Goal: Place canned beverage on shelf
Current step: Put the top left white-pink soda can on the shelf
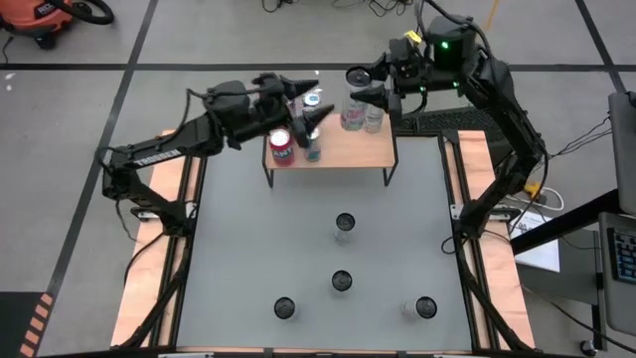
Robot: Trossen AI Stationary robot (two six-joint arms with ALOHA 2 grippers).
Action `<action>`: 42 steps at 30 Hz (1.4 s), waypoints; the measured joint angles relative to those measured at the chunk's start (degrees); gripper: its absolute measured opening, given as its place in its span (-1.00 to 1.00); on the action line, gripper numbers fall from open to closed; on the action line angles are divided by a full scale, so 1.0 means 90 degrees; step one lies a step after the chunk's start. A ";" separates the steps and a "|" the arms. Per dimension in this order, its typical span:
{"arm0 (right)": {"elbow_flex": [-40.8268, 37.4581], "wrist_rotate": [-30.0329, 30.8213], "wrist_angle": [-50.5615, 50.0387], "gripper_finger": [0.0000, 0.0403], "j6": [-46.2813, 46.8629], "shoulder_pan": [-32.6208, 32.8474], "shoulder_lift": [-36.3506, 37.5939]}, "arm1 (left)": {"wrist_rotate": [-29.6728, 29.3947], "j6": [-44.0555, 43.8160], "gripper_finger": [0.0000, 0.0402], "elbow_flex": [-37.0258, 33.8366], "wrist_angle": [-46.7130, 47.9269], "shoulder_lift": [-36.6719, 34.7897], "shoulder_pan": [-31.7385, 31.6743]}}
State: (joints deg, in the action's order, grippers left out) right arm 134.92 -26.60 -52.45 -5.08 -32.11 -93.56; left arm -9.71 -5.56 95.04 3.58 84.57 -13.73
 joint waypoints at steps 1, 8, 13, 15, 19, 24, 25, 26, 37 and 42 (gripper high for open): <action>-0.0073 -0.0127 0.0066 0.03 -0.0023 -0.0135 -0.0056 | -0.0069 0.0016 0.87 0.0000 0.0058 -0.0074 -0.0023; -0.1233 -0.1139 0.0985 0.03 0.0036 -0.0979 -0.0339 | -0.0412 0.0051 0.86 0.0000 0.0695 -0.0483 -0.0069; -0.2247 -0.1404 0.2122 0.04 -0.0014 -0.1272 -0.0318 | -0.0627 0.0053 0.86 0.0000 0.1346 -0.0721 -0.0067; -0.2656 -0.1403 0.2517 0.04 -0.0005 -0.1331 -0.0318 | -0.0683 0.0053 0.86 -0.0002 0.1539 -0.0752 -0.0066; -0.3449 -0.1408 0.3463 0.04 0.0113 -0.1398 -0.0325 | -0.0764 0.0036 0.86 -0.0002 0.1660 -0.0766 -0.0056; -0.4123 -0.1410 0.4234 0.04 0.0012 -0.1514 -0.0325 | -0.0765 0.0034 0.86 -0.0002 0.1722 -0.0777 -0.0056; -0.4189 -0.1404 0.4247 0.04 -0.0058 -0.1550 -0.0325 | -0.0766 0.0034 0.86 -0.0003 0.1732 -0.0775 -0.0056; -0.4238 -0.1401 0.4247 0.04 -0.0144 -0.1588 -0.0325 | -0.0770 0.0034 0.86 -0.0005 0.1733 -0.0775 -0.0056; -0.4365 -0.1398 0.4322 0.05 -0.0911 -0.1764 -0.0402 | -0.0791 0.0034 0.86 -0.0007 0.1736 -0.0775 -0.0207; -0.4367 -0.1392 0.4270 0.05 -0.0884 -0.1759 -0.0733 | -0.0792 0.0031 0.86 -0.0007 0.1764 -0.0775 -0.0269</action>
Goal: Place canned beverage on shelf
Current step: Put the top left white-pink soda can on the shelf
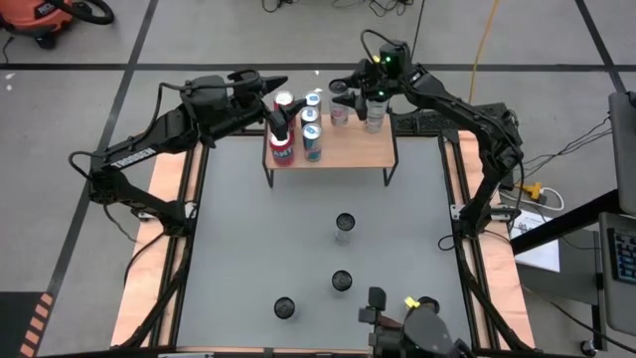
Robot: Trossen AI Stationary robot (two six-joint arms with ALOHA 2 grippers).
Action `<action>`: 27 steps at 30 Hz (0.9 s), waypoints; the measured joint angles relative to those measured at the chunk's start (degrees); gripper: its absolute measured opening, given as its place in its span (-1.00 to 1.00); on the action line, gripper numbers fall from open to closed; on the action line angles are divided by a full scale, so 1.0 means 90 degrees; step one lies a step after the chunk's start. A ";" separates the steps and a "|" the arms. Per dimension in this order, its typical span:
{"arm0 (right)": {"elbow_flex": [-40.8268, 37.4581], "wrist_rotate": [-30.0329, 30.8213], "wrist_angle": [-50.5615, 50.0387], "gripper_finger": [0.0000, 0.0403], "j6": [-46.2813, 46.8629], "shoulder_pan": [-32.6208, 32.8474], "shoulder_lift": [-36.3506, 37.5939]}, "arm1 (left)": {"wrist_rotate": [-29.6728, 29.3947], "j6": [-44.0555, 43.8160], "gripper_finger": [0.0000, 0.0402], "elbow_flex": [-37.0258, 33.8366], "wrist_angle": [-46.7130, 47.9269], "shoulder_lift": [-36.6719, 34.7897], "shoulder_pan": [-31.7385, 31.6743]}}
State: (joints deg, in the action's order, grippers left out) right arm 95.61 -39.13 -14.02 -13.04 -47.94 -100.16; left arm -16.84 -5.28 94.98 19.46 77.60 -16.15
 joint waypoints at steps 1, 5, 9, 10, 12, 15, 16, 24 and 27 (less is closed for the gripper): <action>0.0000 0.0000 0.0008 0.05 0.0007 0.0000 -0.0018 | 0.0000 0.0000 0.86 0.0000 0.0019 0.0000 -0.0002; 0.0000 -0.0007 0.0014 0.05 -0.0073 0.0000 -0.0016 | 0.0000 -0.0004 0.86 0.0000 0.0024 0.0000 0.0003; 0.0000 -0.0007 -0.0003 0.05 -0.0121 0.0000 -0.0010 | 0.0000 -0.0036 0.86 0.0000 0.0071 0.0000 0.0003; 0.0000 -0.0007 -0.0003 0.05 -0.0126 0.0000 -0.0007 | 0.0000 -0.0036 0.86 0.0000 0.0071 0.0000 0.0003; 0.0000 -0.0008 0.0000 0.05 -0.0129 0.0005 -0.0007 | 0.0000 -0.0034 0.86 0.0000 0.0071 0.0000 0.0003; 0.0000 0.0002 -0.0067 0.05 -0.0201 0.0005 -0.0007 | -0.0002 -0.0034 0.86 0.0000 0.0081 0.0000 0.0003; 0.0000 0.0002 -0.0111 0.05 -0.0273 0.0005 -0.0007 | -0.0005 -0.0032 0.86 0.0000 0.0094 0.0000 0.0001; 0.0000 0.0007 -0.0141 0.05 -0.0627 0.0044 -0.0007 | -0.0024 -0.0021 0.86 0.0000 0.0151 0.0000 -0.0002; 0.0000 0.0014 -0.0168 0.05 -0.0656 0.0084 -0.0007 | -0.0024 -0.0024 0.86 0.0000 0.0186 0.0000 -0.0002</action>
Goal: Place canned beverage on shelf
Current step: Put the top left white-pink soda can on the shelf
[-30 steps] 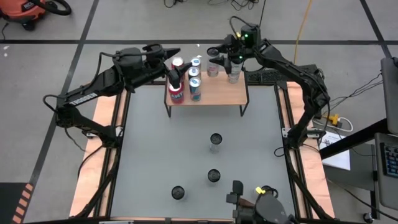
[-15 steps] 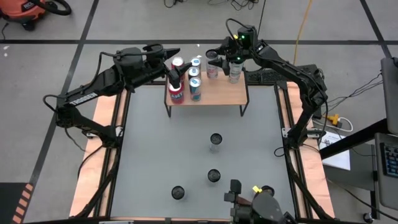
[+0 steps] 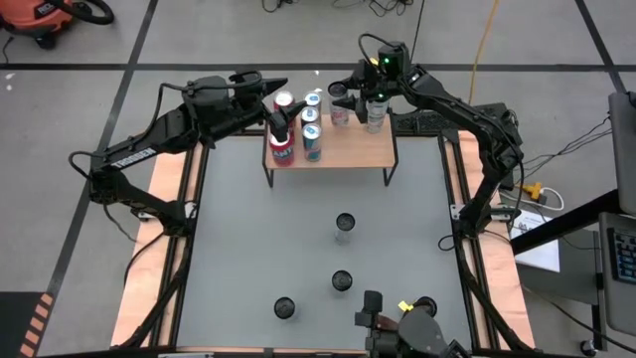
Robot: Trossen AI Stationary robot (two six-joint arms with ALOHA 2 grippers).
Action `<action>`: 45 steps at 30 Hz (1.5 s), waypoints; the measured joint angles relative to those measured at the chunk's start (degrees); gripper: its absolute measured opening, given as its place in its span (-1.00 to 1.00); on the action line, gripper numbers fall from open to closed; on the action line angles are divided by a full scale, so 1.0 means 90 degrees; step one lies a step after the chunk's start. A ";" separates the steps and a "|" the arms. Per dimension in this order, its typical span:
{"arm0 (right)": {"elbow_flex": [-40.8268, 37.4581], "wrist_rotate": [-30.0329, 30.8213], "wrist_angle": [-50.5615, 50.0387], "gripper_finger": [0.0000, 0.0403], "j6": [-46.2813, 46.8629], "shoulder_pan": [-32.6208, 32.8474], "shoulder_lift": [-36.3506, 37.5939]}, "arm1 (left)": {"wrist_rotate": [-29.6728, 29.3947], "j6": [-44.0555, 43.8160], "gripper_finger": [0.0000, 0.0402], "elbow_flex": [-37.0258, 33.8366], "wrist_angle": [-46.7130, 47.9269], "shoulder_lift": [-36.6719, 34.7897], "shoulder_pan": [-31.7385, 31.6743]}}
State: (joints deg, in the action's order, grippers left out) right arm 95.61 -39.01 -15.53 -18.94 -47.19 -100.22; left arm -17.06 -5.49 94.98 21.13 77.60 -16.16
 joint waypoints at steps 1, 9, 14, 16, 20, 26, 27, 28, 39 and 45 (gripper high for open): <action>0.0001 0.0005 -0.0018 0.05 -0.0026 0.0018 0.0000 | 0.0000 0.0000 0.86 0.0000 0.0045 0.0000 0.0000; 0.0007 0.0340 -0.0191 0.07 -0.0215 0.0181 0.0000 | 0.0000 -0.0012 0.86 -0.0002 0.0204 0.0005 0.0000; 0.0007 0.0441 -0.0508 0.08 -0.0312 0.0203 0.0000 | 0.0002 -0.0020 0.86 -0.0002 0.0228 0.0005 0.0000; 0.0012 0.0549 -0.0545 0.08 -0.0337 0.0203 0.0000 | 0.0002 -0.0020 0.86 -0.0002 0.0228 0.0005 0.0000; 0.0015 0.0550 -0.0595 0.08 -0.0359 0.0205 0.0000 | 0.0002 -0.0020 0.86 -0.0002 0.0228 0.0005 0.0000; 0.0015 0.0688 -0.0643 0.08 -0.0352 0.0215 0.0000 | 0.0003 -0.0025 0.86 -0.0002 0.0228 0.0005 0.0000; 0.0015 0.0689 -0.0645 0.08 -0.0356 0.0215 0.0000 | 0.0005 -0.0025 0.86 -0.0002 0.0228 0.0005 0.0001; 0.0015 0.0688 -0.0643 0.08 -0.0356 0.0215 0.0000 | 0.0005 -0.0027 0.86 -0.0002 0.0228 0.0005 0.0007; 0.0015 0.0690 -0.0651 0.24 -0.0313 0.0215 0.0000 | 0.0058 -0.0345 0.86 -0.0002 0.0242 0.0005 0.0005; 0.0015 0.0690 -0.0651 0.28 -0.0308 0.0215 0.0000 | 0.0059 -0.0348 0.86 -0.0002 0.0242 0.0005 0.0005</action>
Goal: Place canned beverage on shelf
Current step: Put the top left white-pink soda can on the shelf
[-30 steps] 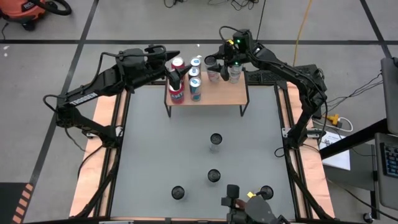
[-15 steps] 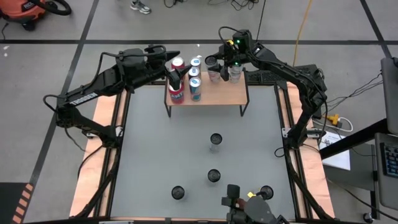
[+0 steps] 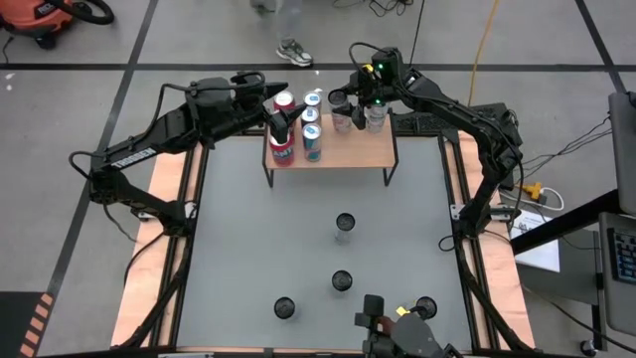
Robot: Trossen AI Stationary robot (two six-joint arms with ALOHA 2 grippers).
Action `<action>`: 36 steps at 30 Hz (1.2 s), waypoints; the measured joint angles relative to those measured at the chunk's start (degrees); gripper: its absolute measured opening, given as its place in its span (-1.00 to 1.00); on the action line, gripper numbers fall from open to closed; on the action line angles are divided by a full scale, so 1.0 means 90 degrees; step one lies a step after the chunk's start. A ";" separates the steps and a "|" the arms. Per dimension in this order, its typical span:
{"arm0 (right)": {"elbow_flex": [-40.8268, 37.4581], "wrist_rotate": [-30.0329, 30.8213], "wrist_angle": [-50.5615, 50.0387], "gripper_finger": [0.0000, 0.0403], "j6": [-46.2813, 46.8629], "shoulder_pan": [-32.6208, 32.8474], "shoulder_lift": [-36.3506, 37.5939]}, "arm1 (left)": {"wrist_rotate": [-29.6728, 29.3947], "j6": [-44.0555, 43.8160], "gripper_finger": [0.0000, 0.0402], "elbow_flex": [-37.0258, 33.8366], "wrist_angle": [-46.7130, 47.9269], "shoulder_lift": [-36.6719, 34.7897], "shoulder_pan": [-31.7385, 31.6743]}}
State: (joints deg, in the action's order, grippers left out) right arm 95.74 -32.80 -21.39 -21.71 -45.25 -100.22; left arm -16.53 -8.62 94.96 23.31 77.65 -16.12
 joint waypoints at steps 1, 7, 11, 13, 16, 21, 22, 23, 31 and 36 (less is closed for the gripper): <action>0.0000 0.0000 0.0000 0.28 0.0000 0.0000 0.0000 | 0.0001 0.0000 0.86 0.0000 0.0000 0.0000 0.0000; -0.0001 0.0002 0.0000 0.28 0.0154 0.0000 0.0000 | 0.0045 0.0000 0.86 0.0000 0.0000 0.0000 0.0000; -0.0002 0.0011 0.0002 0.28 0.0168 0.0000 0.0000 | 0.0150 -0.0004 0.86 0.0000 0.0000 0.0000 0.0000; -0.0002 0.0050 0.0004 0.28 0.0169 0.0000 0.0000 | 0.0169 -0.0010 0.86 0.0000 0.0000 0.0000 0.0000; -0.0002 0.0176 -0.0003 0.28 0.0168 0.0000 0.0060 | 0.0179 -0.0012 0.86 0.0000 0.0002 0.0000 0.0000; -0.0002 0.0170 -0.0004 0.28 0.0201 -0.0005 0.0200 | 0.0231 -0.0013 0.86 0.0000 0.0001 0.0000 0.0000; -0.0002 0.0172 -0.0033 0.28 0.0223 -0.0005 0.0213 | 0.0271 -0.0015 0.86 0.0000 0.0000 0.0000 0.0000; -0.0002 0.0161 -0.0050 0.28 0.0265 -0.0003 0.0216 | 0.0305 -0.0013 0.86 0.0000 0.0000 0.0000 0.0000; -0.0002 0.0165 -0.0363 0.28 0.0285 -0.0002 0.0215 | 0.0324 -0.0012 0.86 0.0000 0.0000 0.0000 0.0000; -0.0002 0.0165 -0.0464 0.29 0.0243 -0.0002 0.0216 | 0.0339 -0.0015 0.86 0.0000 0.0000 0.0000 0.0000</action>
State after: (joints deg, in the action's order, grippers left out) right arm 95.72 -31.31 -25.57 -19.53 -45.28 -98.28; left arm -13.47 -8.75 94.96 23.31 77.65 -16.12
